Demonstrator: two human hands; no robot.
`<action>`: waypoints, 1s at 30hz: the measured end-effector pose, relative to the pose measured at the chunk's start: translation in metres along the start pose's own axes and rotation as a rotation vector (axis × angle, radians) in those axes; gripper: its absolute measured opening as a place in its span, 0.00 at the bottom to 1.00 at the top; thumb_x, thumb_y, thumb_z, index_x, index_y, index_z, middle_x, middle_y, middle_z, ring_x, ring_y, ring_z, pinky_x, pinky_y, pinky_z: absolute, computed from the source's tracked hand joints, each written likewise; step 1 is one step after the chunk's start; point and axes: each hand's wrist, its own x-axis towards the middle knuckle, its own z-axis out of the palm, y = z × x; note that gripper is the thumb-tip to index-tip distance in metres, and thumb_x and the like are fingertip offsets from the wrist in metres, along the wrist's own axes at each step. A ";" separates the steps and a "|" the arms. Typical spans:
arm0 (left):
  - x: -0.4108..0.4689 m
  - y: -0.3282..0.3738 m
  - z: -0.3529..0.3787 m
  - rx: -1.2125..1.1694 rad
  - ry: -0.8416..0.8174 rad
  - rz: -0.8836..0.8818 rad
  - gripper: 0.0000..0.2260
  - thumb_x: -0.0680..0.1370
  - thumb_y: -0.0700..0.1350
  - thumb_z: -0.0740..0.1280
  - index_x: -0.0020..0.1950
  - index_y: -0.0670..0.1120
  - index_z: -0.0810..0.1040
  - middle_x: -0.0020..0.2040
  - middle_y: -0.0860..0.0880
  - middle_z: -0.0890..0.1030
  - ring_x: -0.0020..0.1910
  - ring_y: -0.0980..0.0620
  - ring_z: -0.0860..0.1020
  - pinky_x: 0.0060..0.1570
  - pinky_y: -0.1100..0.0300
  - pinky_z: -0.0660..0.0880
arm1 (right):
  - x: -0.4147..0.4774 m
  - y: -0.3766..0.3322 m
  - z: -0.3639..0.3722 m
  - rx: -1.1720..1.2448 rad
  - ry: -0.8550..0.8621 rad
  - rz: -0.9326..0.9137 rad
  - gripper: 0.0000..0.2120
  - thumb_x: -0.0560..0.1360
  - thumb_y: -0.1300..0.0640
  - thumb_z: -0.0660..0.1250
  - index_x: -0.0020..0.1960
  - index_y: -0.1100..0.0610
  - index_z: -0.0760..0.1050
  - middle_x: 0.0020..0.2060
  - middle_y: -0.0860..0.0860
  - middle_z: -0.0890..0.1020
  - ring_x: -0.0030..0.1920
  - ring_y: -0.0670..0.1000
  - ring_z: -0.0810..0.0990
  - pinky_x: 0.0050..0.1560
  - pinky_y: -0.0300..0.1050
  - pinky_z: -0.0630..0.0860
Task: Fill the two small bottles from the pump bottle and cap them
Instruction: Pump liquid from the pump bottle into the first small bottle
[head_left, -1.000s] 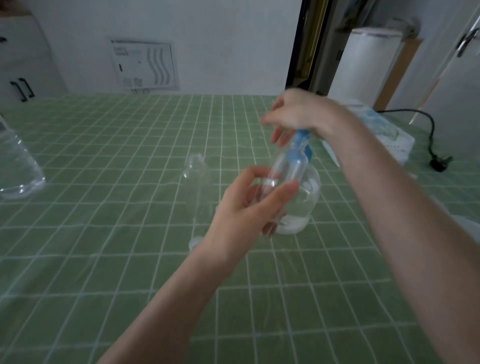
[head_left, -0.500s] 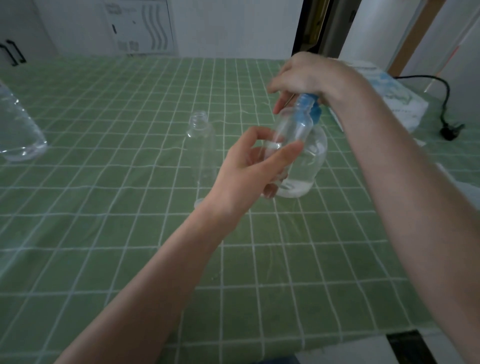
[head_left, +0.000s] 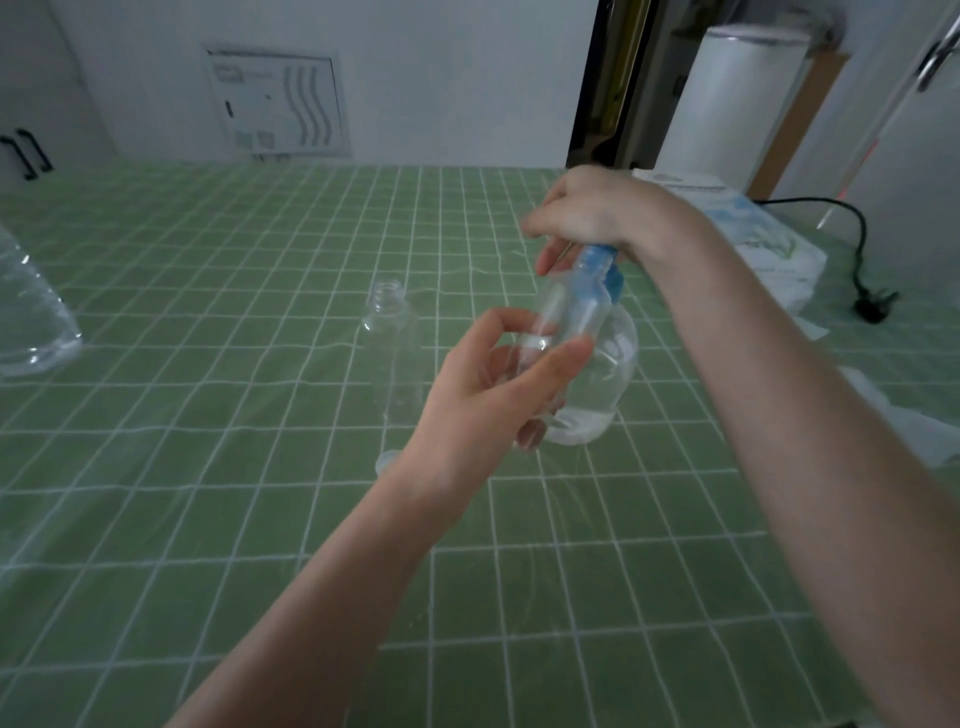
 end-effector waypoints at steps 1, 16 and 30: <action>-0.001 0.000 0.000 0.007 -0.003 -0.006 0.16 0.70 0.49 0.68 0.52 0.41 0.73 0.42 0.39 0.77 0.34 0.48 0.70 0.24 0.66 0.68 | 0.000 0.001 0.002 -0.004 -0.004 0.005 0.21 0.76 0.52 0.64 0.66 0.61 0.71 0.57 0.60 0.80 0.56 0.60 0.80 0.60 0.56 0.76; 0.000 0.002 0.000 -0.003 -0.007 -0.009 0.17 0.67 0.53 0.68 0.51 0.45 0.75 0.41 0.41 0.78 0.31 0.53 0.72 0.26 0.66 0.69 | -0.001 -0.004 -0.003 -0.034 0.010 -0.046 0.22 0.78 0.49 0.62 0.65 0.63 0.70 0.53 0.59 0.81 0.54 0.59 0.81 0.61 0.55 0.75; -0.001 -0.001 0.001 0.003 -0.014 -0.018 0.17 0.67 0.55 0.69 0.51 0.47 0.76 0.40 0.46 0.80 0.32 0.55 0.75 0.28 0.67 0.71 | -0.005 -0.002 -0.003 -0.016 0.015 -0.056 0.18 0.78 0.52 0.61 0.61 0.63 0.74 0.50 0.58 0.83 0.51 0.58 0.83 0.59 0.55 0.76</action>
